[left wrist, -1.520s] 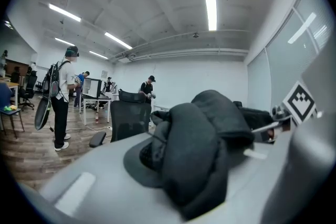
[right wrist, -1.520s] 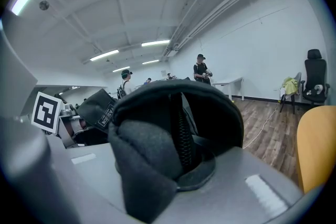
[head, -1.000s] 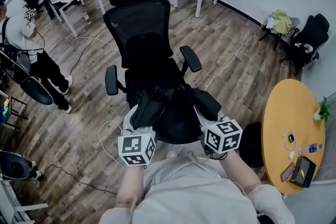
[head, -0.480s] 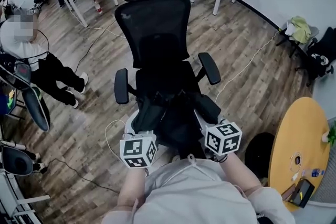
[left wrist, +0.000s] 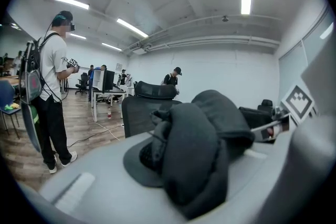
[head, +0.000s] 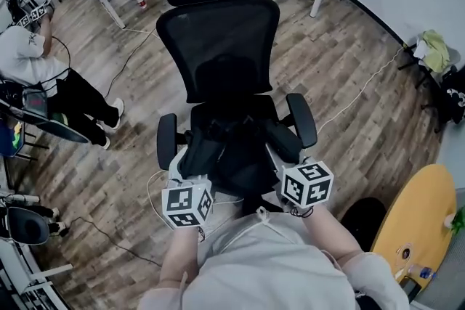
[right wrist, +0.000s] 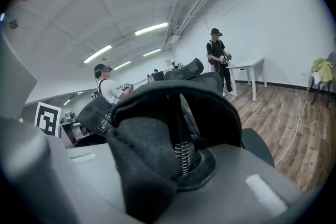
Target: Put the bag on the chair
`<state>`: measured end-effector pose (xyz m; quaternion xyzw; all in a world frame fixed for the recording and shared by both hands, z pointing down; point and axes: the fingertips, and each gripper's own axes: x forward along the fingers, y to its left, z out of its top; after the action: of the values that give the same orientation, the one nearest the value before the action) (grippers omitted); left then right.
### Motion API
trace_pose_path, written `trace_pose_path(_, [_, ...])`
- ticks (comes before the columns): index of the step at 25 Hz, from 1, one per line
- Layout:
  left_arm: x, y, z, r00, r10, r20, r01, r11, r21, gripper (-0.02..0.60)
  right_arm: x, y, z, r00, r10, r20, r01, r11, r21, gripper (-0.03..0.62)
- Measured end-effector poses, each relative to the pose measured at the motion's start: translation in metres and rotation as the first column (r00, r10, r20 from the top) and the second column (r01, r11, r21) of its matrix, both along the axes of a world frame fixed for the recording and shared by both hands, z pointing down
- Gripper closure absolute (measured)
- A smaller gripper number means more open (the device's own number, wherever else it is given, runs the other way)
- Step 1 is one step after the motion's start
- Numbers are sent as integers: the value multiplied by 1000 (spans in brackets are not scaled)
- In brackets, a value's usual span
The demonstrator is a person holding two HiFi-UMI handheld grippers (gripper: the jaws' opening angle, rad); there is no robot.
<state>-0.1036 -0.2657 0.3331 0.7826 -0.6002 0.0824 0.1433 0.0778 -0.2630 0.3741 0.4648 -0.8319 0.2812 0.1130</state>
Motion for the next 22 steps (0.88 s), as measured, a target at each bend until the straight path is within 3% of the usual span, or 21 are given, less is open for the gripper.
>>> trace_pose_path(10, [2, -136, 51, 999, -52, -12, 52, 998, -30, 538, 6, -142, 45, 998, -60, 5, 60, 997, -40, 559])
trace_pose_path(22, [-21, -214, 183, 997, -72, -20, 66, 974, -215, 538, -9, -219, 162, 998, -61, -34, 54, 980, -192, 559])
